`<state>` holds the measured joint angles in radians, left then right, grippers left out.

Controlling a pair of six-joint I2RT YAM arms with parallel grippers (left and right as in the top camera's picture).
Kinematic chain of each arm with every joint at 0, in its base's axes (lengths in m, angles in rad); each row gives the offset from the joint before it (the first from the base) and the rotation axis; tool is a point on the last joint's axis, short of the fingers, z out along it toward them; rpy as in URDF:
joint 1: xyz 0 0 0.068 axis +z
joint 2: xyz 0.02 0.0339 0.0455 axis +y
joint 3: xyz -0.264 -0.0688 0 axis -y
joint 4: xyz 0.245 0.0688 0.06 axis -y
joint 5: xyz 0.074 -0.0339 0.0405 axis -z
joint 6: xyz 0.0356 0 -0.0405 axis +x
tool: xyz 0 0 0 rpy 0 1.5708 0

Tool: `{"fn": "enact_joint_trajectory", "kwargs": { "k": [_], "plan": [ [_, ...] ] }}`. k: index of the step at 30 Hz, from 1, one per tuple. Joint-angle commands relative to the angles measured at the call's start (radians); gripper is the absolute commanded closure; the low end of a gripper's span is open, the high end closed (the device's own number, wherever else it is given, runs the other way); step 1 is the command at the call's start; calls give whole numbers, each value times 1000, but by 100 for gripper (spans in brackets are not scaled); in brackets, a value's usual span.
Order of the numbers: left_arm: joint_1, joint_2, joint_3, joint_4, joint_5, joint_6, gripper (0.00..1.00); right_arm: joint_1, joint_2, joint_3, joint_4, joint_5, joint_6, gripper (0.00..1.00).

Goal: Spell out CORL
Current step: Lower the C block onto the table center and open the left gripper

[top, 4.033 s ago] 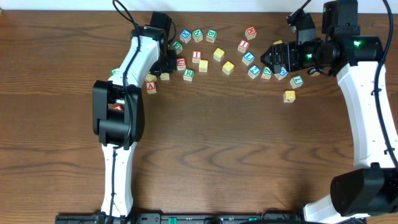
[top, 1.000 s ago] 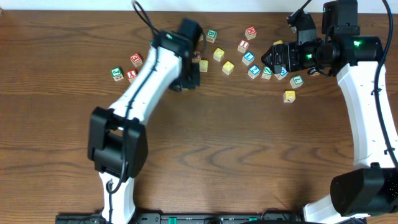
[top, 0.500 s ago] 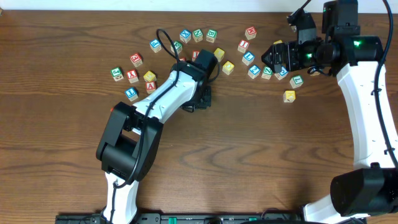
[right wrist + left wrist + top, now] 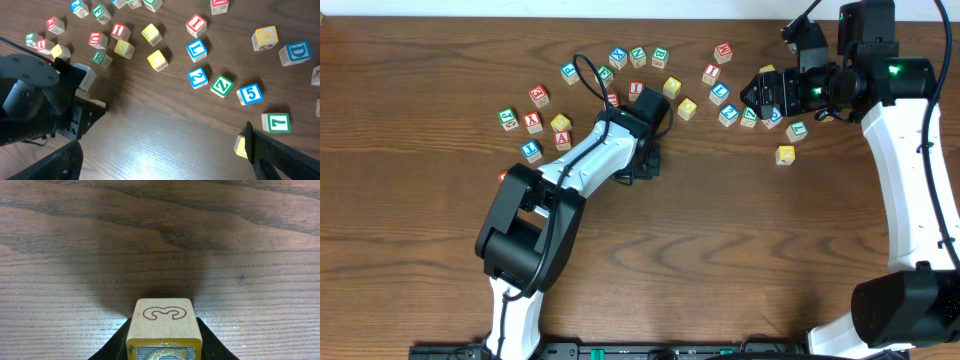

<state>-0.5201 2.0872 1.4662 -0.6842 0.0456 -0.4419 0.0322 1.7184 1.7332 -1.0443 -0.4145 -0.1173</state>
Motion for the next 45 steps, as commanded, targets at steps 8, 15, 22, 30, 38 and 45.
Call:
{"fn": "enact_joint_trajectory", "kwargs": {
  "k": [8, 15, 22, 30, 38, 45],
  "plan": [
    [-3, 8, -6, 1, -13, -1, 73, 9, 2, 19, -19, -3, -12, 1],
    [-3, 8, -6, -2, -12, -2, 61, 9, 2, 19, -22, -3, -12, 1],
    [-3, 8, -6, -2, -13, -2, 61, 9, 2, 19, -21, -3, -12, 1],
    [-3, 8, -6, 1, -13, -6, 61, 9, 2, 19, -22, -3, -11, 1],
    [-3, 8, -6, 3, -12, -36, 64, 12, 2, 19, -20, -3, -11, 1],
    [-3, 8, -6, 4, -12, -35, 64, 14, 2, 19, -15, -2, -12, 1]
  ]
}}
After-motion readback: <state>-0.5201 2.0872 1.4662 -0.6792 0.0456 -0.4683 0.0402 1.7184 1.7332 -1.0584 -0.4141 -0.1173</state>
